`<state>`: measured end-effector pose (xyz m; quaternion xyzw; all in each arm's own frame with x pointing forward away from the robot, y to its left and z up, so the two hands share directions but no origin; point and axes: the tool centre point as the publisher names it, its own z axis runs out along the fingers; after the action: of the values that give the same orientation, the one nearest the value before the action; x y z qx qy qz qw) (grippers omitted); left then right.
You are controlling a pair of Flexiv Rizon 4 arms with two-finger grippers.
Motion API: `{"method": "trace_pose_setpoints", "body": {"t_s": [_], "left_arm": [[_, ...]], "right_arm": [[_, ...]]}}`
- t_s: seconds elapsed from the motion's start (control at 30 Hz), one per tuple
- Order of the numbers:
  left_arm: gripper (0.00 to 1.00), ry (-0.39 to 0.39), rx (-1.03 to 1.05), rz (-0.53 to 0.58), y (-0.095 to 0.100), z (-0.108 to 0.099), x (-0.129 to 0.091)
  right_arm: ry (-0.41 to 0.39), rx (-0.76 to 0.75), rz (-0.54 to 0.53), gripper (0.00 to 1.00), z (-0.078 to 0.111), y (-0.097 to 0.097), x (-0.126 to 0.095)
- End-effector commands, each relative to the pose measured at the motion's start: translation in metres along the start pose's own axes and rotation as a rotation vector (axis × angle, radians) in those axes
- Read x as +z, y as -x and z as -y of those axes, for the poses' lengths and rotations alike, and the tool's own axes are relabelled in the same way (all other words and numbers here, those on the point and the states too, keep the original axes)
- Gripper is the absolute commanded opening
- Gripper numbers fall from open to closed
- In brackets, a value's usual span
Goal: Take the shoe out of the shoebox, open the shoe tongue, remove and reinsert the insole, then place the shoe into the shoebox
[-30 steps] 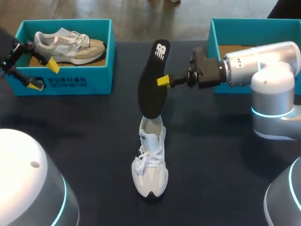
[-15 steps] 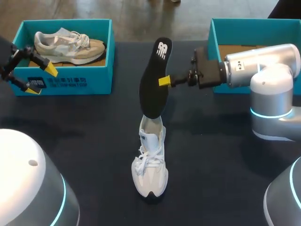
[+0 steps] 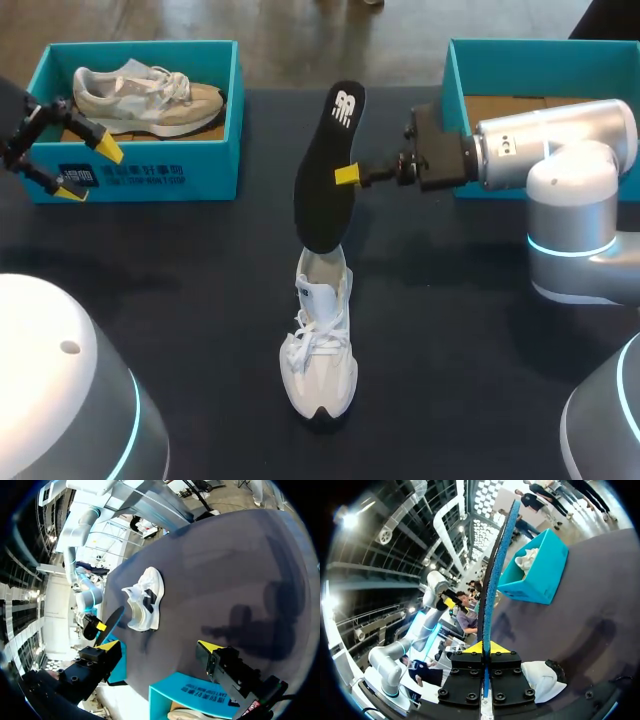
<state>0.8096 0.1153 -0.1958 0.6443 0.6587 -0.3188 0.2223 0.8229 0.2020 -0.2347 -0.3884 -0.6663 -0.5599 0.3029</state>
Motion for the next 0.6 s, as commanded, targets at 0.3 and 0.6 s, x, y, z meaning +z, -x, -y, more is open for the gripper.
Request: {"method": "trace_pose_setpoints", "body": {"t_s": [0.3,0.6], "left_arm": [[1.0,0.0,0.001,-0.001,-0.0002,-0.0001,-0.0002],[1.0,0.0,0.001,-0.001,-0.0002,-0.0001,-0.0002]], "right_arm": [[0.001,0.0,0.003,0.0,0.0003,-0.0006,0.0015],[-0.024,-0.109,0.048,0.0,-0.0001,-0.003,0.0104]]}}
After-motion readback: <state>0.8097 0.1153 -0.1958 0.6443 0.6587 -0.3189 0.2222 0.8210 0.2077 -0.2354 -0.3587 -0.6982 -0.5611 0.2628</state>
